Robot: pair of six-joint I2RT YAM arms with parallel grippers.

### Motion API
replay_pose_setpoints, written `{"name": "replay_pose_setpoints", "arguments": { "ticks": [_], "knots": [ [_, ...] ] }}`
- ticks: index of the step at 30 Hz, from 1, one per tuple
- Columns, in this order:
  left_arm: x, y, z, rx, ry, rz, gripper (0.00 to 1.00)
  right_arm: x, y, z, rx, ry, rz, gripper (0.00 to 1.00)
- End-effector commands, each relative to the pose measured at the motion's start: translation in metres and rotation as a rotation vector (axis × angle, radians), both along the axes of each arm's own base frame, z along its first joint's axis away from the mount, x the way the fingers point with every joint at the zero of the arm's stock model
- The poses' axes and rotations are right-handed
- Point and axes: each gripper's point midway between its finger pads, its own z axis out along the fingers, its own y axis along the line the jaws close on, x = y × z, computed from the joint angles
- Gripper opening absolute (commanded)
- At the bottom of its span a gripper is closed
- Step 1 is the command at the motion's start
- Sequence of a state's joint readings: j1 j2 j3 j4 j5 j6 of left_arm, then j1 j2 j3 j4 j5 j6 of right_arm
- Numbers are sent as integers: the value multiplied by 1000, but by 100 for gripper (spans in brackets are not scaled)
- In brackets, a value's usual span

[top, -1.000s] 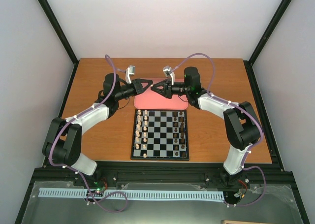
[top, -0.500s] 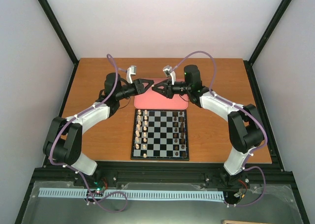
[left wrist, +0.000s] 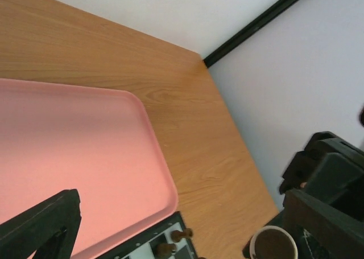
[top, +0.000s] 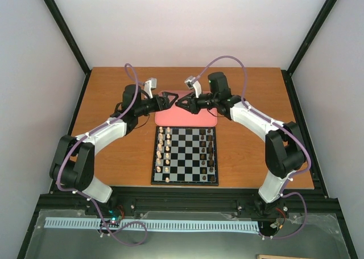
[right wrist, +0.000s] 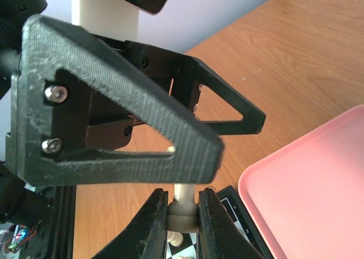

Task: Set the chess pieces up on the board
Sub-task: Place the chess piece on the chessboard.

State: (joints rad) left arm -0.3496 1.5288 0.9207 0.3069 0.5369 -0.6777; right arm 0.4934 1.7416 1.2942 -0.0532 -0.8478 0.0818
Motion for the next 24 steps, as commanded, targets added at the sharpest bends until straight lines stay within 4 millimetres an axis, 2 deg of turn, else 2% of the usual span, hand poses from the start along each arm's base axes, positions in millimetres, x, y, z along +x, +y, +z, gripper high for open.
{"name": "replay_pose_setpoints", "arguments": {
  "ticks": [1,5,9,13,16,20,21,24],
  "knots": [
    [12,14,4,82,-32,73,100,-7,-1,8,-80,-15,-26,7],
    [12,23,14,108,-55,102,100,-3,-5,-4,-174,4,-100,8],
    [-1,27,43,100,-121,91,100,0,-8,-19,-240,34,-155,8],
    [-9,43,68,137,-184,160,100,2,-10,-31,-320,53,-208,8],
    [-6,59,61,233,-164,234,100,-6,-6,-31,-388,48,-224,8],
    [-1,73,44,307,-143,296,100,-25,4,-18,-480,20,-230,8],
    [1,78,39,328,-131,323,100,-33,9,-13,-496,7,-226,8],
    [5,98,18,401,-85,411,100,-56,15,-15,-567,6,-221,8]
  ]
}}
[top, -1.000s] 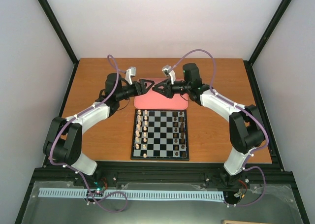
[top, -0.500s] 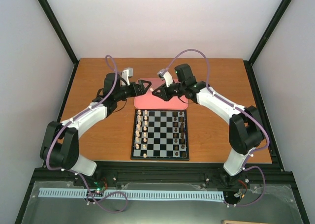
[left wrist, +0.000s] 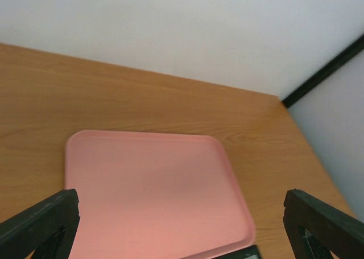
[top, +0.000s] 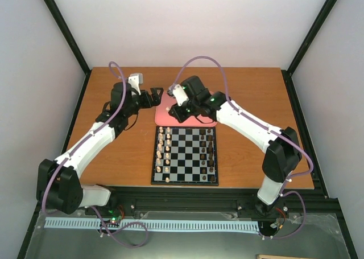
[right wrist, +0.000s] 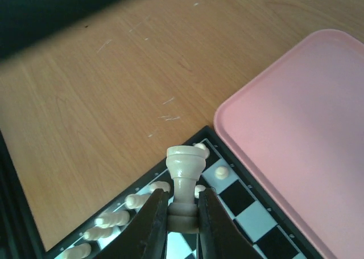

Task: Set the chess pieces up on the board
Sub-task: Place the chess piece on the chessboard.

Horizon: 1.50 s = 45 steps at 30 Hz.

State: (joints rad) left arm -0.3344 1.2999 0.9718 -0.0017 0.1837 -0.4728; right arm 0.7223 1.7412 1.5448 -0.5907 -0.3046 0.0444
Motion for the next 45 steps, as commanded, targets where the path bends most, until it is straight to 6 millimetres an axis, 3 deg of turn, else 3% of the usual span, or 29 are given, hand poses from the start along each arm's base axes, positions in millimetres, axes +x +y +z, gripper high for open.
{"name": "replay_pose_setpoints", "arguments": {
  "ticks": [1,4,10,14,23,30,41,45],
  "knots": [
    [9,36,-36,140,74,167,100,-34,-5,-3,-158,4,-35,9],
    [12,43,-59,157,126,198,100,-53,-10,-12,-213,18,-60,8],
    [18,55,-89,182,185,249,100,-106,-8,-10,-309,0,-64,9],
    [18,62,-97,191,193,276,100,-142,5,-10,-357,-16,-23,9],
    [12,79,-102,203,188,328,100,-197,29,-48,-467,27,109,10],
    [11,77,-96,183,171,314,100,-218,32,-88,-578,120,209,9],
    [10,85,-94,203,166,344,100,-251,50,-105,-654,170,323,9],
    [8,88,-92,206,161,354,100,-255,51,-117,-702,182,345,10]
  ]
}}
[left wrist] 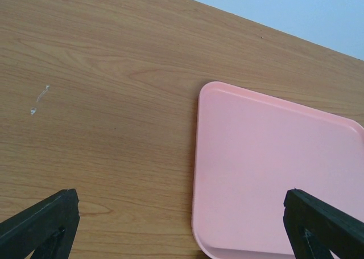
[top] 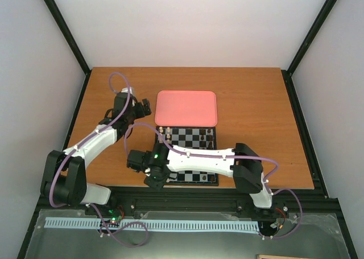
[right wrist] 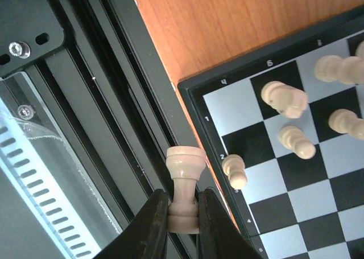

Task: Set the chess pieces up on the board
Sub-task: Place the chess piece on the chessboard.

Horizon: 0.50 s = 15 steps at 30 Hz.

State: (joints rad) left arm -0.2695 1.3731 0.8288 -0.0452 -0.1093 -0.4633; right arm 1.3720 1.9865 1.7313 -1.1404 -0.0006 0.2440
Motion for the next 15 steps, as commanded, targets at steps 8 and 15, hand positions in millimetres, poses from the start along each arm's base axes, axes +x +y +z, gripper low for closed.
{"name": "replay_pose_setpoints", "arguments": {
  "ticks": [8,15],
  "knots": [
    [-2,12,22,5,-66,36,100,-2,-9,-23,-141,-6,47,10],
    [-2,12,20,1,-66,34,100,0,-5,-29,-150,-17,52,10]
  ]
}}
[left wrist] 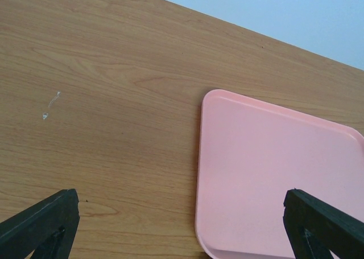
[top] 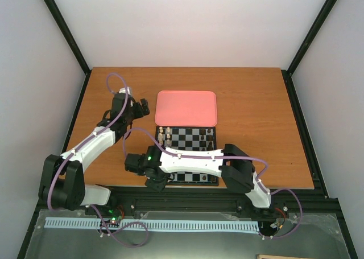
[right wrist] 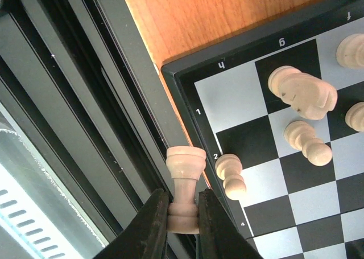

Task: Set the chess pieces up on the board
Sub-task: Place the chess piece on the chessboard.

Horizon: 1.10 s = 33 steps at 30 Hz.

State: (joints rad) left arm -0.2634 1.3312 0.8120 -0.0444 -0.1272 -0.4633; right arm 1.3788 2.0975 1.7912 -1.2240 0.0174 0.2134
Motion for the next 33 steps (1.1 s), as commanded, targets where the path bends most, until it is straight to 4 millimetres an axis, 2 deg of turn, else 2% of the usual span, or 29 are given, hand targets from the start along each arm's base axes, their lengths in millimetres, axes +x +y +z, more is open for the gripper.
{"name": "replay_pose_setpoints", "arguments": {
  "ticks": [1,10,33],
  "knots": [
    [2,5,10,0,-38,13,100,3,2,0,-16,-26,16,10],
    [1,6,12,-1,-47,13,100,14,2,-8,-56,-86,-10,10],
    [-1,7,13,-5,-57,12,100,21,7,-19,-109,-111,-5,10]
  ]
}}
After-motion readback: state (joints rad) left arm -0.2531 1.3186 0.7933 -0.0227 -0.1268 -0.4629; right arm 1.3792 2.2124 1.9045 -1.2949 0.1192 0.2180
